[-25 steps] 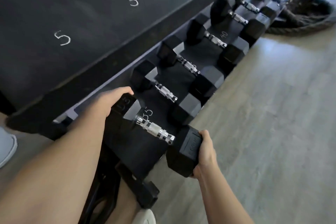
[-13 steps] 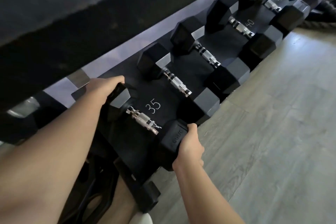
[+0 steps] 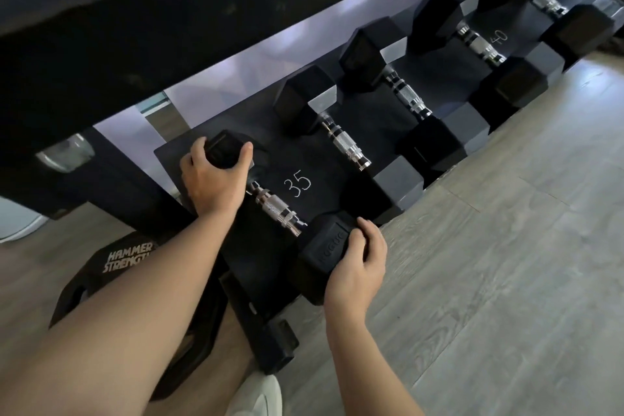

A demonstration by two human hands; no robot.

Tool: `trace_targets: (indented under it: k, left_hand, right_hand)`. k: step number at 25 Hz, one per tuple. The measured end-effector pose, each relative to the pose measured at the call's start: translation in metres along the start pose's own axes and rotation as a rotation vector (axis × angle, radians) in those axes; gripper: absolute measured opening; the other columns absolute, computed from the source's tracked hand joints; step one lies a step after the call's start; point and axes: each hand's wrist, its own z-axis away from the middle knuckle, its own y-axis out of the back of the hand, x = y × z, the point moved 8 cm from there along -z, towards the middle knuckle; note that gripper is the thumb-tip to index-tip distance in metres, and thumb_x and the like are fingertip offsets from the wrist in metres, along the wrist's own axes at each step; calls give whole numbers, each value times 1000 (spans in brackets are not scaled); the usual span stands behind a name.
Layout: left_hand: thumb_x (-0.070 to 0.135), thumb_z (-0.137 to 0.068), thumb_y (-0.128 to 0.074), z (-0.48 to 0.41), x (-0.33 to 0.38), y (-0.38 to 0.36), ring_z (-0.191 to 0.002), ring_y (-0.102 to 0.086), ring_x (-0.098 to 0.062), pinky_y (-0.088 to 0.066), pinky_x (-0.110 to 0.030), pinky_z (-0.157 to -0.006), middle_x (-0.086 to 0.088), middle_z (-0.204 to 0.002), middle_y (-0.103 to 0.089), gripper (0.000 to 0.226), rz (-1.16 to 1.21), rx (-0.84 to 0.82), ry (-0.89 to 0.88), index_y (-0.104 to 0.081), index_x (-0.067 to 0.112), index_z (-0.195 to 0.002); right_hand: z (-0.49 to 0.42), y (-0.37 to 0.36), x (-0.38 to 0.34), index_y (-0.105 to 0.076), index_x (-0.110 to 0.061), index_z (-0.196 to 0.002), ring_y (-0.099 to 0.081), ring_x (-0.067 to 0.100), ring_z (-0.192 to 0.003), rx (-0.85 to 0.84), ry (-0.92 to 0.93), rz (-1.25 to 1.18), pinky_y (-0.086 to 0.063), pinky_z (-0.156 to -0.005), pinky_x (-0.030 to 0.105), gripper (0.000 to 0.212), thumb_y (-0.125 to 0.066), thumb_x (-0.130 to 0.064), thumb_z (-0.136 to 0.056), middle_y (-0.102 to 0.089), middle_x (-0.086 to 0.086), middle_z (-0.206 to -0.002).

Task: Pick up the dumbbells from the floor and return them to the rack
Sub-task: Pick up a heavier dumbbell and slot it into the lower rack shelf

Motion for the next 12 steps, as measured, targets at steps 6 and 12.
trace_targets:
  k: [6, 12]
  left_hand:
    - [68, -69, -71, -10, 1, -2, -117, -52, -30, -54, -44, -87, -11, -127, -57, 73, 31, 157, -82, -61, 18, -121]
    - [65, -68, -75, -27, 11, -3, -115, -53, -31, -51, -47, -92, -12, -124, -60, 69, 34, 148, -126, -64, 19, -119]
  right_hand:
    - [-11, -1, 3, -64, -12, -117, -51, 28, -130, -134, 396, -15, -37, -110, 61, 45, -43, -27, -80, -63, 6, -127]
    - [-10, -12, 6, -65, -11, -115, -59, 24, -117, -79, 402, -65, -45, -101, 59, 45, -43, -26, -78, -66, 4, -118]
